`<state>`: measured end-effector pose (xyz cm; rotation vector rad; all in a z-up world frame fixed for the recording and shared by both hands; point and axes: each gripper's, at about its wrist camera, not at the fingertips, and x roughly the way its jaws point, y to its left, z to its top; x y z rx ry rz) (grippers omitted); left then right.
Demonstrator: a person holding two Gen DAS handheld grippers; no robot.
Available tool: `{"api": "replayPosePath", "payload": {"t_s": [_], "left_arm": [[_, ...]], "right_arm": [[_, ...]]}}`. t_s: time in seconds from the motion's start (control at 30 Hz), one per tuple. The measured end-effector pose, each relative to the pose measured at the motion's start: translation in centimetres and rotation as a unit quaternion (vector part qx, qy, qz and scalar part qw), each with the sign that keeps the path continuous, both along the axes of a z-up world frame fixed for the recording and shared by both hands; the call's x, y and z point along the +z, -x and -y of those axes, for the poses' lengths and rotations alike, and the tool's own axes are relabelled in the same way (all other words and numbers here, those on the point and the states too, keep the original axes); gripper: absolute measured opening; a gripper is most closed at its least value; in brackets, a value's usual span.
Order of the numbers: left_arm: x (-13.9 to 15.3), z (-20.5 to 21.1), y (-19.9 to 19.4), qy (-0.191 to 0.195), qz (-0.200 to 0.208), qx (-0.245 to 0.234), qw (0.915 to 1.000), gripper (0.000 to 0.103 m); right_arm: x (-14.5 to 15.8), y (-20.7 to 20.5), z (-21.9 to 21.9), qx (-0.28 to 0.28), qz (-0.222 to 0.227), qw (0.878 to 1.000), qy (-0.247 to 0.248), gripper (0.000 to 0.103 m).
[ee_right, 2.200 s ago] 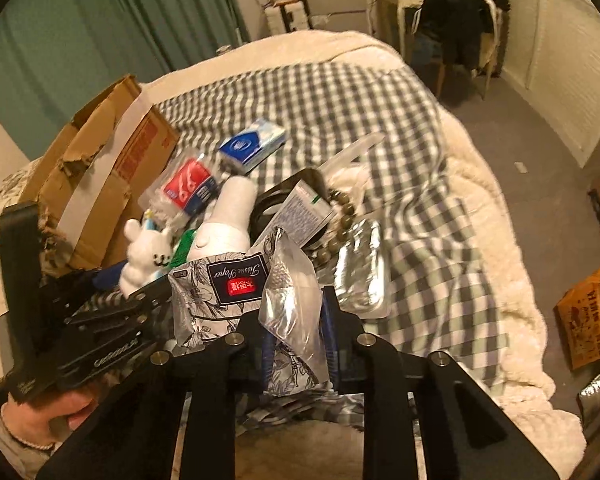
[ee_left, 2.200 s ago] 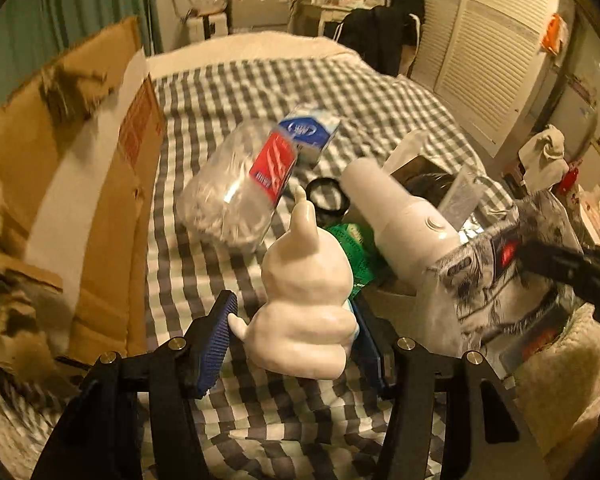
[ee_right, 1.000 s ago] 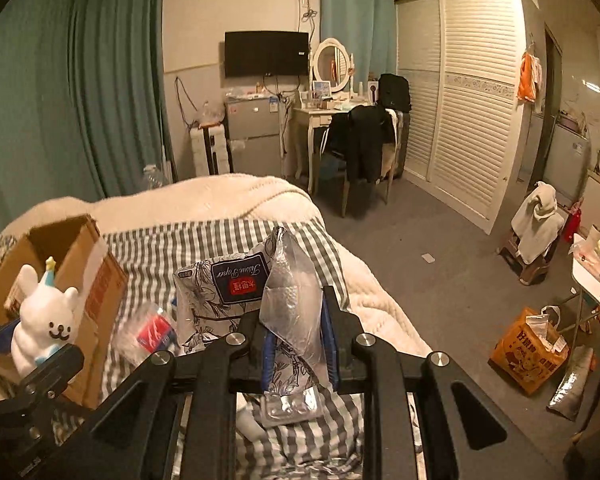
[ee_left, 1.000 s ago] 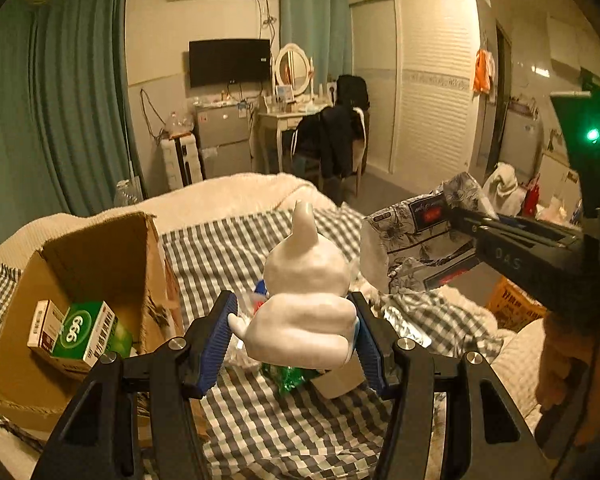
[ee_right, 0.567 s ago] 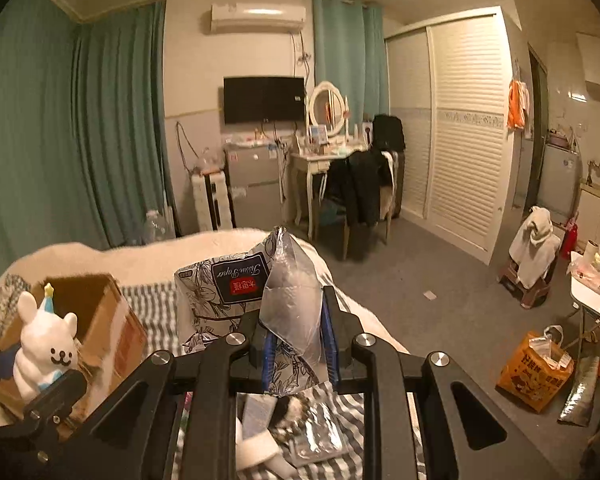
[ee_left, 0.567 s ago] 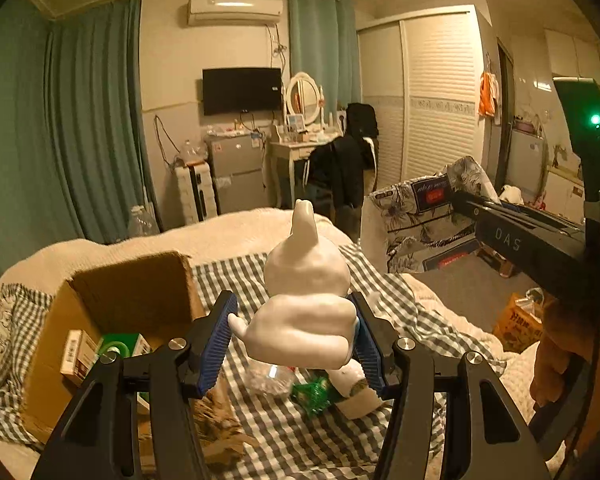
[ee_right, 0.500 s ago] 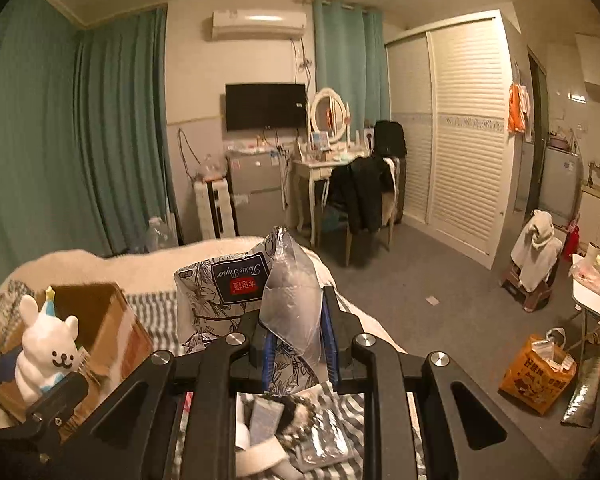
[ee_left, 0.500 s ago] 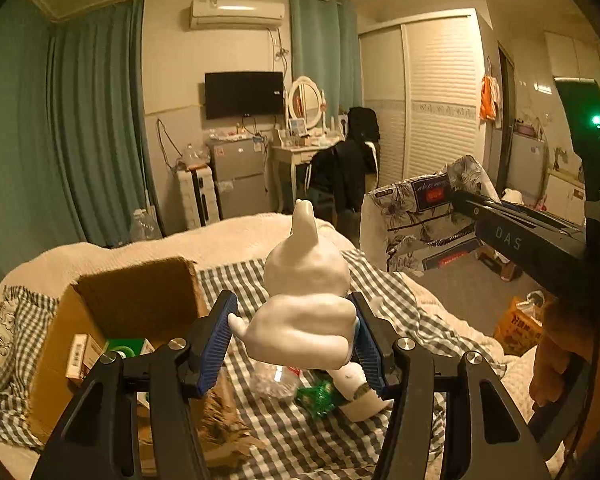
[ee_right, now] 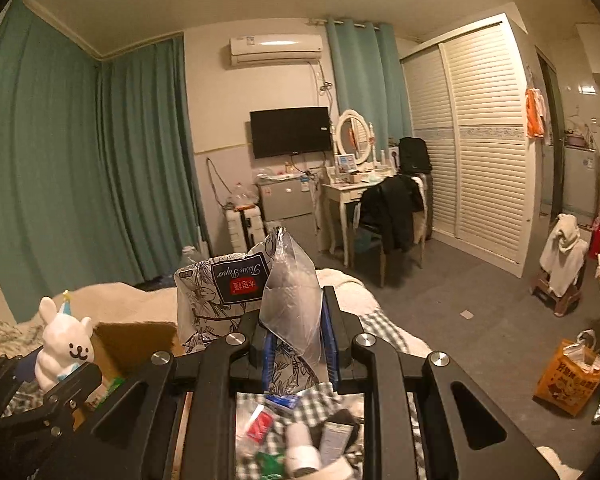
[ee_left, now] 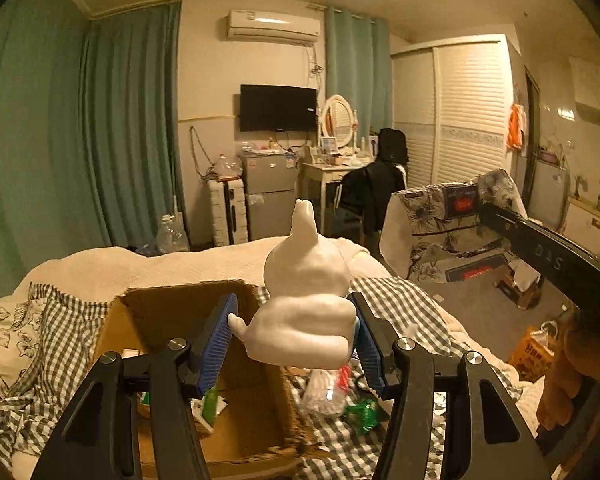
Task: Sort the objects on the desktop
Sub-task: 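Carry the figurine and tissue packet over the cardboard box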
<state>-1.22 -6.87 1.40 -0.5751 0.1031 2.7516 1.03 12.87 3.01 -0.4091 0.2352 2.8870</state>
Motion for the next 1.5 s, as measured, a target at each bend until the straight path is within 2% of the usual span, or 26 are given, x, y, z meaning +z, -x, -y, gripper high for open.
{"api": "replayPosePath", "payload": {"t_s": [0.37,0.63,0.93,1.5], "left_arm": [[1.1,3.7,0.1,-0.007,-0.029,0.044,0.9986,0.058],[1.4,6.9,1.0,-0.020,-0.027,0.074,0.9967,0.058],[1.6,9.3,2.1,-0.026,-0.015,0.095,0.9950,0.058],[-1.3,12.0,5.2,-0.016,0.041,0.124,0.9914,0.058]], "right_arm": [[0.4,1.2,4.3,0.038,-0.007,0.999,0.003,0.019],[0.3,2.1,7.2,0.062,-0.011,0.998,0.007,0.019],[-0.1,3.3,9.3,0.089,-0.009,0.996,0.005,0.019],[-2.4,6.6,13.6,0.168,0.016,0.986,-0.010,0.019]]}}
